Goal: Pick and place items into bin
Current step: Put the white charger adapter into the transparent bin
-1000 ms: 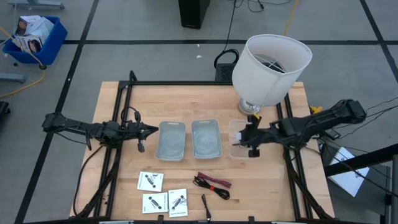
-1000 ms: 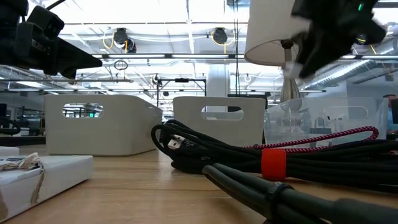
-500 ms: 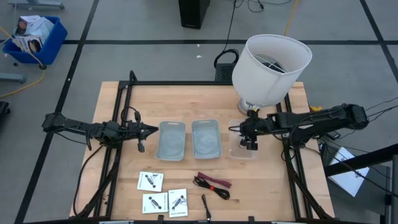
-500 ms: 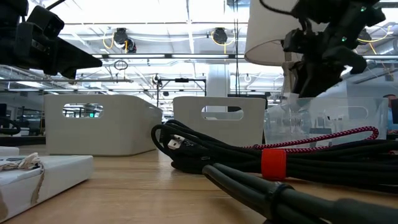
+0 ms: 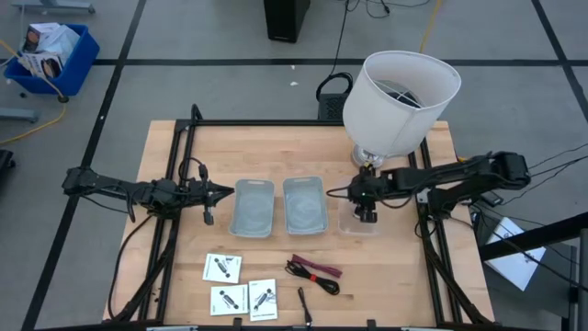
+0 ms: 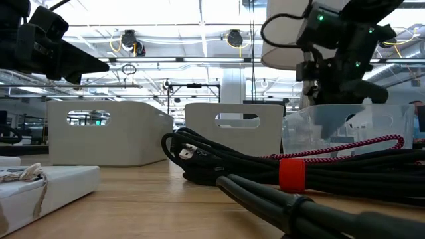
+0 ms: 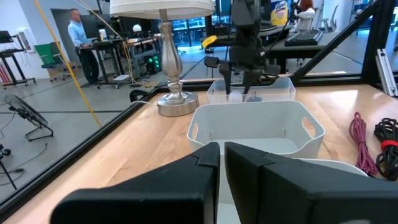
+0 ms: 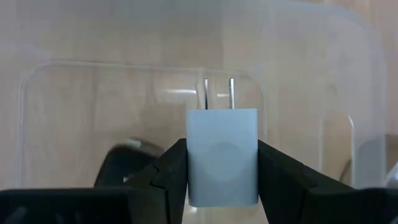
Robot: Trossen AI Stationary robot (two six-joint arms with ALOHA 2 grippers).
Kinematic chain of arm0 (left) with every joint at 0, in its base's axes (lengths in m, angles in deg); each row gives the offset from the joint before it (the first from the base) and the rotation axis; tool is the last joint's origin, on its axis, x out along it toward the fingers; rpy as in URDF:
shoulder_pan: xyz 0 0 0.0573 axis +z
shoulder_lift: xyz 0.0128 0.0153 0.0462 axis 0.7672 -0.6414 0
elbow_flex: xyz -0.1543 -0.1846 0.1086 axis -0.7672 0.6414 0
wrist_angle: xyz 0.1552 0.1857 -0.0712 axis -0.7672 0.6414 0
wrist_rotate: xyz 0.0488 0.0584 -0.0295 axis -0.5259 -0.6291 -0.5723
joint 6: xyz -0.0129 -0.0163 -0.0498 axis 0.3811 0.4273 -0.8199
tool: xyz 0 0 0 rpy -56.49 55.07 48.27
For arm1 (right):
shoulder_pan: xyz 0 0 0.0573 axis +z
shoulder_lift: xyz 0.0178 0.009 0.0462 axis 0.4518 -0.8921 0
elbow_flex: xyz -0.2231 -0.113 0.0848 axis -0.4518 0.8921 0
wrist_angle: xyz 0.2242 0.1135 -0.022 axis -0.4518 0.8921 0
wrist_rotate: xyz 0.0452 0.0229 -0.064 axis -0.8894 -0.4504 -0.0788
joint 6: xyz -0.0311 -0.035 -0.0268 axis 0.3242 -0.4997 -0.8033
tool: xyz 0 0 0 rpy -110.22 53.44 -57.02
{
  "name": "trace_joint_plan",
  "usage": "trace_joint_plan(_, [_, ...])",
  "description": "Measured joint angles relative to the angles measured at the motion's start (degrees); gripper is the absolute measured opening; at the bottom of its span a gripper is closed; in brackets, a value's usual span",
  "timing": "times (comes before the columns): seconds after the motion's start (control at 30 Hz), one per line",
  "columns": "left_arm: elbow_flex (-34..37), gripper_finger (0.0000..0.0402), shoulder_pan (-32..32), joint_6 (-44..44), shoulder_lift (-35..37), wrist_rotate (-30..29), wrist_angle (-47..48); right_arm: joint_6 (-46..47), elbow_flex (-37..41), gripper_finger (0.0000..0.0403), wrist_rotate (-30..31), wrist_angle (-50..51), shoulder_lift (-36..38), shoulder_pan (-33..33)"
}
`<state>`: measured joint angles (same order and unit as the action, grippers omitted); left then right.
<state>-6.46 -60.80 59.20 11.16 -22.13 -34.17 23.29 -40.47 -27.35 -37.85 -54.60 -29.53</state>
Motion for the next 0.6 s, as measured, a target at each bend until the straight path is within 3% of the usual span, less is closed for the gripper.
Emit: trace_joint_plan(0.6, [0.0, 0.0033, 0.0, 0.0, 0.0, 0.0, 0.0, -0.1, 0.0, 0.0152, -1.7, -1.2, -1.3, -0.9])
